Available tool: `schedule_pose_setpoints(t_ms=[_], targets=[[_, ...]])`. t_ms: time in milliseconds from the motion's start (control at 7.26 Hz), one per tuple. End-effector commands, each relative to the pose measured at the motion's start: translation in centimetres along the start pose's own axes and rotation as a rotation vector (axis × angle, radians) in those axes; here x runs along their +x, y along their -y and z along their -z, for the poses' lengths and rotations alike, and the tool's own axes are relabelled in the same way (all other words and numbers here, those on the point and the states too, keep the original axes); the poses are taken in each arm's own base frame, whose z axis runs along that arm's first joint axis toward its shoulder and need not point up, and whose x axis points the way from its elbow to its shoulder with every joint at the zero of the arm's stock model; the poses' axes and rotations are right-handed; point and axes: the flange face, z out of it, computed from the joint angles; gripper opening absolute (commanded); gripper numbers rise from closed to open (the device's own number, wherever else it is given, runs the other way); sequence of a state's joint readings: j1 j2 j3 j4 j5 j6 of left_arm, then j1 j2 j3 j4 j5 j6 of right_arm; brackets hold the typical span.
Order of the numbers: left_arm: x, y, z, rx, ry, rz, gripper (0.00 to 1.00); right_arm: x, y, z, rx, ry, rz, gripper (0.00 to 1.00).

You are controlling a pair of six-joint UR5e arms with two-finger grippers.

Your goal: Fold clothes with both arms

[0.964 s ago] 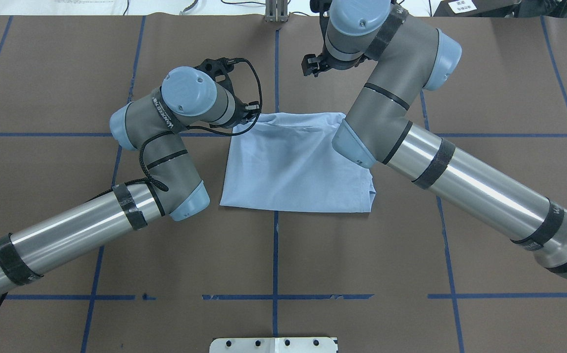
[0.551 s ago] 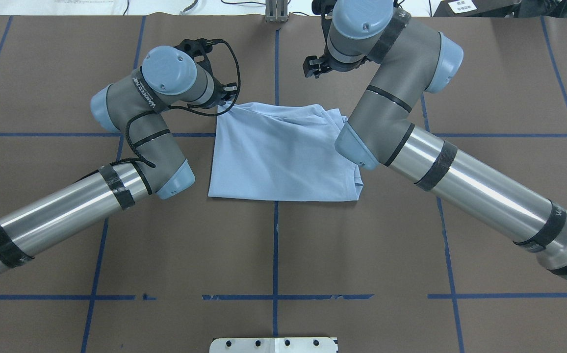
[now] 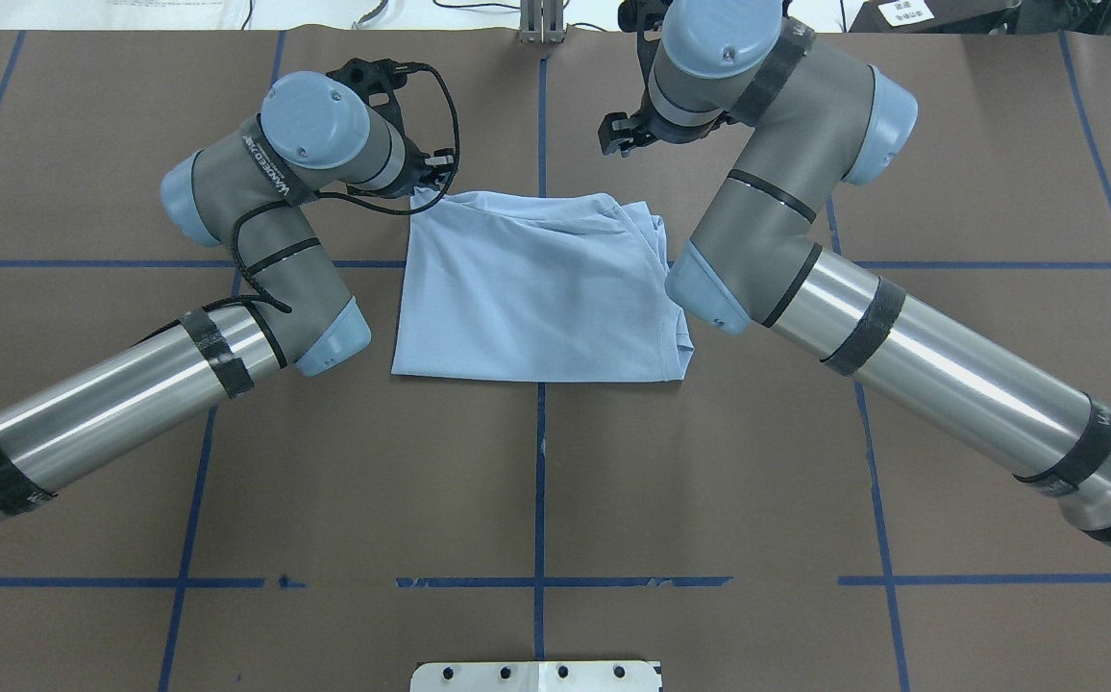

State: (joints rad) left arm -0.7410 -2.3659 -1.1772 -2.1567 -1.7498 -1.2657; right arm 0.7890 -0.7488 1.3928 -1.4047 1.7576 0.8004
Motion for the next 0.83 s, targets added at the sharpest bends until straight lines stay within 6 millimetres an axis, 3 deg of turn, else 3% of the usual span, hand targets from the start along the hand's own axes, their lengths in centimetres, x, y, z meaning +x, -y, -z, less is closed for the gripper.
schedule_pose_setpoints(t_ms=[0, 138, 413, 551, 689], targets=[[-1.4, 0.3, 5.3, -0.037, -0.022, -0.111, 1.00, 4.0, 1.5, 1.0, -0.075, 0.062, -0.049, 1.00], [-4.4, 0.1, 10.1, -0.028, 0.004, -0.210, 1.00, 8.3, 1.6, 1.9, -0.099, 0.083, -0.044, 1.00], [-12.7, 3.0, 20.1, -0.029, 0.074, -0.392, 1.00, 22.8, 1.3, 4.7, -0.131, 0.102, 0.047, 1.00], [-18.2, 5.0, 23.7, -0.029, 0.095, -0.478, 1.00, 30.7, 1.4, 6.9, -0.153, 0.104, 0.098, 1.00], [-25.2, 7.1, 26.7, -0.044, 0.121, -0.555, 1.00, 38.8, 0.5, 9.2, -0.181, 0.103, 0.150, 1.00]])
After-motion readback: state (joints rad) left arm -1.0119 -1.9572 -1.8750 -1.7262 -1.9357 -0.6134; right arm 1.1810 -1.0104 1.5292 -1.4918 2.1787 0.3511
